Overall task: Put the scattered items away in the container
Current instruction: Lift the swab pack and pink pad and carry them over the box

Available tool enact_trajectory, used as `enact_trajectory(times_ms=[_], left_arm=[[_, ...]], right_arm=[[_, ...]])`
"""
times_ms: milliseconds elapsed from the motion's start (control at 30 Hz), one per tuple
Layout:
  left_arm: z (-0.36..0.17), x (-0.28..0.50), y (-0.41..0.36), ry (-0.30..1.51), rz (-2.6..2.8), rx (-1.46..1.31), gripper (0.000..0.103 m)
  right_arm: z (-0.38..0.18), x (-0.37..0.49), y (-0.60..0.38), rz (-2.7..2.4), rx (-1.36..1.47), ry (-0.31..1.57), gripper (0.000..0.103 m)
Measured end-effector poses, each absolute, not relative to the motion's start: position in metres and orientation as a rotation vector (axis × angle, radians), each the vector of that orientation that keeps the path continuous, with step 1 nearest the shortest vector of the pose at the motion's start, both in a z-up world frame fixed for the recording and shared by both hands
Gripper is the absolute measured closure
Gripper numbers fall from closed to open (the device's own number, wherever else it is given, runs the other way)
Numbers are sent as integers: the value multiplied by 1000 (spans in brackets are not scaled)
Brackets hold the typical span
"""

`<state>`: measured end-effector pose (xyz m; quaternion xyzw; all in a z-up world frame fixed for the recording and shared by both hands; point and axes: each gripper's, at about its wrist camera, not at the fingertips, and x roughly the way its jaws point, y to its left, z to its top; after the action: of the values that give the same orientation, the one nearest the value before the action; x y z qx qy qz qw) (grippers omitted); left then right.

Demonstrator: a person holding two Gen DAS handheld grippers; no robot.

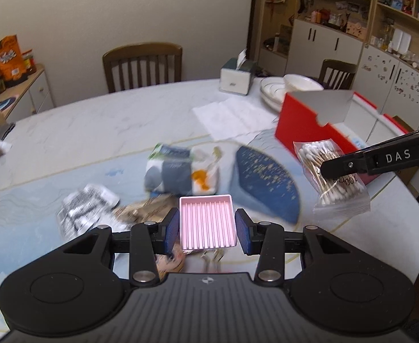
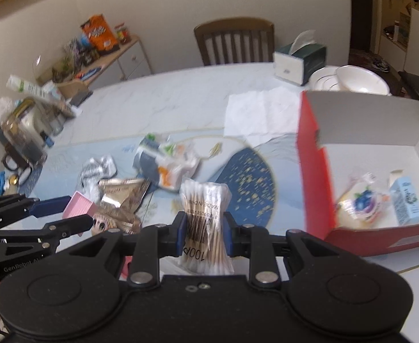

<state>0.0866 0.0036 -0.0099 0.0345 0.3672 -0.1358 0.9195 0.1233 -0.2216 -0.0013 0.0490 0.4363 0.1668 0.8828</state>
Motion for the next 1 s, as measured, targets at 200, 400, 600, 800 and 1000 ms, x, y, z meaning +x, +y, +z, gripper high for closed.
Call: enact_trajectory(times_ms=[200,400,600,800,1000], left_arm=[[8,98,-21,725,-324,70,62],[25,113,-56,683,-374,99,62],[33,129,-93,656,-414,131,62],[35,148,-133,650,-458,157,62],[32,168,-178,650,-500,199,62]], right_arm=[[18,130,-257,301,124,853,78],[31,141,-299,249,135,809,78],[38,154,-338,196,136,781,78],[35,163,-377,146,146,777,78],[24,170,-412,102,164,796,78]])
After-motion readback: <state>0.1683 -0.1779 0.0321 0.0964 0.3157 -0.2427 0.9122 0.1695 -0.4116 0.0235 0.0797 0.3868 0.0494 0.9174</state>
